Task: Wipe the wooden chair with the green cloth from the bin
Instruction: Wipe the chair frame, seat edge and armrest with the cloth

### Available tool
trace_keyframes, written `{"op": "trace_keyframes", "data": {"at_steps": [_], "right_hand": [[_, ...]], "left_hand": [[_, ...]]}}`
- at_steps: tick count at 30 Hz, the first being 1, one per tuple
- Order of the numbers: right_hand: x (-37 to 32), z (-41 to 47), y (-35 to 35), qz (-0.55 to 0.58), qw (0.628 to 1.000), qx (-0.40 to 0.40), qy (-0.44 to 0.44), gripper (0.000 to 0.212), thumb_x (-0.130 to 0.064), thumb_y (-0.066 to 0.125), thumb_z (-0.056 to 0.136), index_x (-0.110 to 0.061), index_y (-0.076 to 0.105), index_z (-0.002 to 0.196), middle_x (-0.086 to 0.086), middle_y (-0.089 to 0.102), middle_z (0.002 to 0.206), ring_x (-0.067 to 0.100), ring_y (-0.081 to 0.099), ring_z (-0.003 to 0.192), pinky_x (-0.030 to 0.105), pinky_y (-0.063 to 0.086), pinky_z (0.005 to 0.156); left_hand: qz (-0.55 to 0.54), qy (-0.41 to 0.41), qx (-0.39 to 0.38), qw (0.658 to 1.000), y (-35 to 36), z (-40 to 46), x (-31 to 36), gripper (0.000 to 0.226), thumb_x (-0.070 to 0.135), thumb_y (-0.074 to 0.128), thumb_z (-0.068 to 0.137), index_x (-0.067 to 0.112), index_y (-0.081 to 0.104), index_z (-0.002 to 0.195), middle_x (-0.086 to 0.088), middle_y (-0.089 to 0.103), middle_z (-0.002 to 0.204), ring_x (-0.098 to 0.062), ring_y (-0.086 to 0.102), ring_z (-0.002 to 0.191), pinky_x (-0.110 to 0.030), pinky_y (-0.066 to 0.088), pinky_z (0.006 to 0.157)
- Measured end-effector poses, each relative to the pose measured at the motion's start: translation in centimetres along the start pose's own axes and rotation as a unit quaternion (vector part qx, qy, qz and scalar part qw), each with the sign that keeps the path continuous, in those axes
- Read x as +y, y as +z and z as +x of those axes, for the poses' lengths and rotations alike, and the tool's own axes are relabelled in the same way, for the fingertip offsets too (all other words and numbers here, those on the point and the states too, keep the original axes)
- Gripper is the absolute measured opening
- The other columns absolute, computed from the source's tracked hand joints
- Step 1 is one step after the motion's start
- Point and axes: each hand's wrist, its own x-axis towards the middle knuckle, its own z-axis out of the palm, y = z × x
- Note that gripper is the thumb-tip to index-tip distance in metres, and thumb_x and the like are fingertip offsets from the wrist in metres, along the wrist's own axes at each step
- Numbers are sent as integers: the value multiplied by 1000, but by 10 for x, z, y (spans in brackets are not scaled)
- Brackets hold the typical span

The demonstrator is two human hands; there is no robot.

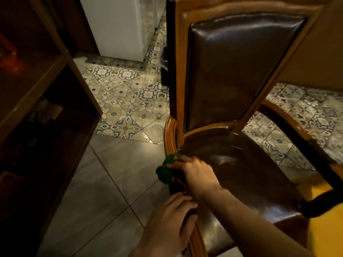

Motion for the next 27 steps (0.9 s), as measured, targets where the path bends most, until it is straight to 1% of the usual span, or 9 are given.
{"op": "trace_keyframes", "data": {"at_steps": [2, 4, 6, 9, 11, 13, 16, 20, 27], "right_hand": [[-4, -31, -37, 23, 999, 35, 27, 48, -32, 57, 97, -46, 45, 141, -8, 44, 151, 24, 47, 127, 43, 44, 98], [-8, -32, -37, 39, 999, 12, 26, 47, -32, 62, 94, -45, 49, 138, -8, 49, 144, 23, 48, 125, 41, 44, 98], [4, -57, -59, 65, 996, 9, 56, 47, -34, 66, 90, -43, 52, 133, -8, 53, 134, 21, 50, 120, 38, 44, 94], [6, -72, -50, 90, 993, -41, 60, 53, -35, 72, 83, -42, 50, 130, -8, 54, 126, 18, 51, 115, 31, 41, 89], [5, -82, -50, 119, 989, -54, 65, 56, -38, 74, 78, -42, 50, 128, -10, 57, 125, 17, 53, 115, 31, 42, 89], [2, -90, -53, 147, 985, -62, 60, 54, -37, 72, 76, -44, 48, 124, -13, 58, 121, 14, 54, 111, 27, 42, 86], [13, -124, -92, 187, 978, -46, 82, 51, -33, 72, 76, -48, 46, 118, -20, 53, 107, 8, 51, 98, 19, 38, 76], [29, -168, -144, 146, 984, -5, 105, 57, -28, 72, 79, -45, 44, 125, -11, 56, 129, 18, 55, 116, 38, 46, 97], [56, -239, -223, 9, 983, 103, 148, 65, -24, 67, 90, -31, 32, 144, 5, 50, 140, 31, 55, 123, 50, 41, 101]], "left_hand": [[25, 25, 62, 997, -38, -7, 30, 31, 59, 36, 93, 48, 53, 116, 32, 48, 121, 11, 40, 117, -18, 42, 91], [9, -16, 114, 993, -50, -9, 30, 23, 61, 38, 90, 52, 46, 109, 30, 46, 108, 5, 46, 103, -20, 44, 80], [16, -29, 121, 992, -67, 6, 48, 33, 65, 43, 84, 56, 38, 116, 33, 41, 111, 6, 43, 104, -18, 39, 82], [-2, -69, 55, 996, -67, 13, 36, 76, 66, 61, 75, 56, 21, 139, 33, 28, 135, 4, 28, 126, -24, 31, 102], [17, -63, -2, 998, -67, 17, 26, 93, 67, 67, 70, 54, 14, 146, 32, 27, 144, 1, 27, 133, -26, 30, 106], [12, -60, -44, 997, -69, 16, 25, 90, 71, 66, 68, 56, 19, 143, 31, 38, 139, 1, 39, 127, -24, 36, 102], [-3, -29, -75, 997, -83, 23, 63, 70, 68, 68, 71, 61, 30, 130, 33, 51, 121, 1, 53, 111, -27, 48, 92], [19, 14, -58, 998, -107, 42, 135, 52, 52, 70, 80, 57, 39, 121, 29, 56, 119, -1, 54, 108, -28, 47, 91], [146, 164, 1, 976, -145, 80, 262, 47, 48, 62, 88, 50, 38, 128, 26, 52, 126, -4, 47, 117, -28, 35, 101]]}}
